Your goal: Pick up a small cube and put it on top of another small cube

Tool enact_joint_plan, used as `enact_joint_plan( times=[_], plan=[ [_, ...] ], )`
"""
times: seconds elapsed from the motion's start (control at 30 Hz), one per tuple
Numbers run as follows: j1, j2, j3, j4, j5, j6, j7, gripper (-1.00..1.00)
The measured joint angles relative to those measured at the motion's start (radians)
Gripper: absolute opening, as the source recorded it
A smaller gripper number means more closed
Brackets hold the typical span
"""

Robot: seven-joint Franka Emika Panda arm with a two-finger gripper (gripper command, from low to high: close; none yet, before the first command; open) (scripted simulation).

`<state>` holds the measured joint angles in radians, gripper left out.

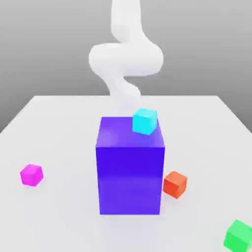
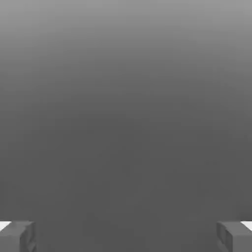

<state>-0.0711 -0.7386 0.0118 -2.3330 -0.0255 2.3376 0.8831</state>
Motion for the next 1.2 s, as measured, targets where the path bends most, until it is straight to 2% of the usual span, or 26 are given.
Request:
enact_joint_plan(
  times=[0.4,0.77,0.93,1.07,1.2],
  plan=[
    [-0.321,0.3,0.008,-0.158,-0.115,0.178,0.395,0.0],
    [-0.539,0.567,-0.076,-0.302,-0.163,0.342,0.711,0.0],
    [-0.62,0.684,-0.135,-0.369,-0.114,0.421,0.804,0.0],
    [-0.683,0.776,-0.152,-0.423,0.0,0.485,0.825,0.0],
    [-0.718,0.893,-0.109,-0.423,0.109,0.577,0.785,0.0]
  ],
)
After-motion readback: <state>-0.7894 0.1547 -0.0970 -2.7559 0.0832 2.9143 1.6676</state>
